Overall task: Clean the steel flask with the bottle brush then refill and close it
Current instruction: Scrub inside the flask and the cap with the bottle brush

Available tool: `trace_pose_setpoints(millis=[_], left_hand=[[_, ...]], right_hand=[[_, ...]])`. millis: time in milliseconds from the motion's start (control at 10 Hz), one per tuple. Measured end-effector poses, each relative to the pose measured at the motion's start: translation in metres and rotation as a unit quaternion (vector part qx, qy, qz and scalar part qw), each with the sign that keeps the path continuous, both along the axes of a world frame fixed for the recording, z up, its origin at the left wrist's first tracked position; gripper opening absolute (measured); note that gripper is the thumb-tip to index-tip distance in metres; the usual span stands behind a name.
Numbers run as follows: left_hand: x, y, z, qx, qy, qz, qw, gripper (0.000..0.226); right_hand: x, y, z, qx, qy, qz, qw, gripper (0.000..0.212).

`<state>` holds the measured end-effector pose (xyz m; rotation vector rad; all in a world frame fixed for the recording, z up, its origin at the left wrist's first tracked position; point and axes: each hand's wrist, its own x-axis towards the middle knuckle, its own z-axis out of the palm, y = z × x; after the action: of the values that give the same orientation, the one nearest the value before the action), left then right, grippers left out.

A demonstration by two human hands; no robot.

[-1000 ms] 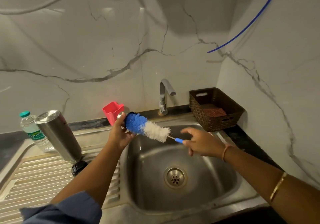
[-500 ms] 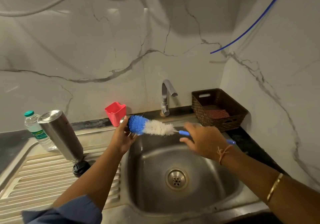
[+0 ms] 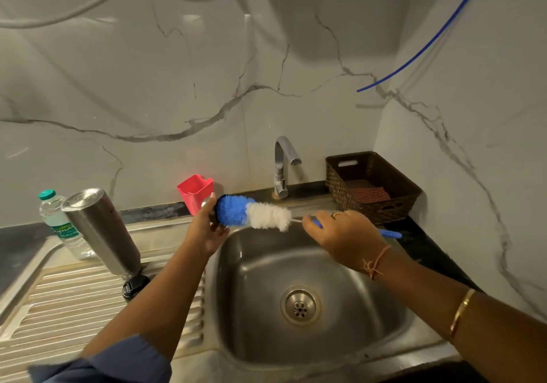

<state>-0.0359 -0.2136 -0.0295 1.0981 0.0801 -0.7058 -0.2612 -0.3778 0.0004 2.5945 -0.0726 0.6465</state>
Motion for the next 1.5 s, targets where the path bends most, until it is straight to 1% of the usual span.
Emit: trace_pose_setpoints(millis=[100,200,300,400,500,600,700,800,900,1000,1100,1200,1300,1400,1500], left_hand=[[-0.005,-0.003,0.007,-0.015,-0.028,-0.019,0.999,0.021],[-0.004,-0.002,0.010,-0.034,-0.018,-0.025,0.999,0.028],[-0.001,-0.001,0.005,-0.013,-0.015,-0.014,1.000,0.035],[-0.007,-0.005,0.003,0.015,-0.012,-0.011,1.000,0.029],[-0.011,-0.005,0.005,0.018,-0.017,-0.036,0.999,0.022],[-0.012,0.000,0.005,0.012,-0.046,-0.065,0.997,0.015],[-0.015,0.000,0.007,0.017,-0.067,-0.070,0.995,0.010],[-0.018,-0.006,0.009,0.023,-0.079,-0.060,0.995,0.010],[-0.010,-0.005,0.005,0.037,-0.079,-0.050,0.995,0.011],[0.010,0.006,-0.002,0.067,-0.066,-0.025,0.995,0.019],[0.019,0.015,-0.011,0.116,-0.062,-0.030,0.991,0.027],[0.014,0.014,-0.015,0.090,-0.024,-0.047,0.995,0.028],[0.007,0.009,-0.015,0.062,-0.006,-0.030,0.998,0.013],[0.001,0.009,-0.012,0.063,-0.025,-0.025,0.997,0.003],[0.004,0.016,-0.016,0.044,-0.003,-0.027,0.999,0.007]], right_hand=[[0.001,0.006,0.006,0.197,-0.011,-0.059,0.979,0.030],[0.009,0.016,0.017,0.743,0.072,-0.129,0.653,0.029],[0.013,0.017,0.015,0.650,0.086,-0.060,0.752,0.028],[0.007,0.006,0.007,0.102,0.039,-0.018,0.994,0.029],[0.003,-0.003,0.005,0.033,0.008,0.000,0.999,0.016],[0.000,-0.008,0.021,0.538,0.130,-0.072,0.830,0.024],[-0.005,-0.021,0.035,0.736,0.219,-0.127,0.628,0.032],[-0.006,-0.017,0.042,0.710,0.212,-0.142,0.656,0.032],[-0.007,-0.012,0.048,0.696,0.207,-0.155,0.670,0.030],[-0.018,-0.021,0.054,0.681,0.204,-0.179,0.680,0.029],[-0.025,-0.027,0.049,0.678,0.172,-0.184,0.690,0.030],[-0.021,-0.019,0.039,0.654,0.131,-0.159,0.728,0.028],[-0.015,-0.008,0.029,0.597,0.086,-0.107,0.790,0.027],[-0.013,-0.001,0.020,0.523,0.053,-0.071,0.848,0.021],[-0.015,-0.003,0.014,0.511,0.040,-0.055,0.857,0.022]])
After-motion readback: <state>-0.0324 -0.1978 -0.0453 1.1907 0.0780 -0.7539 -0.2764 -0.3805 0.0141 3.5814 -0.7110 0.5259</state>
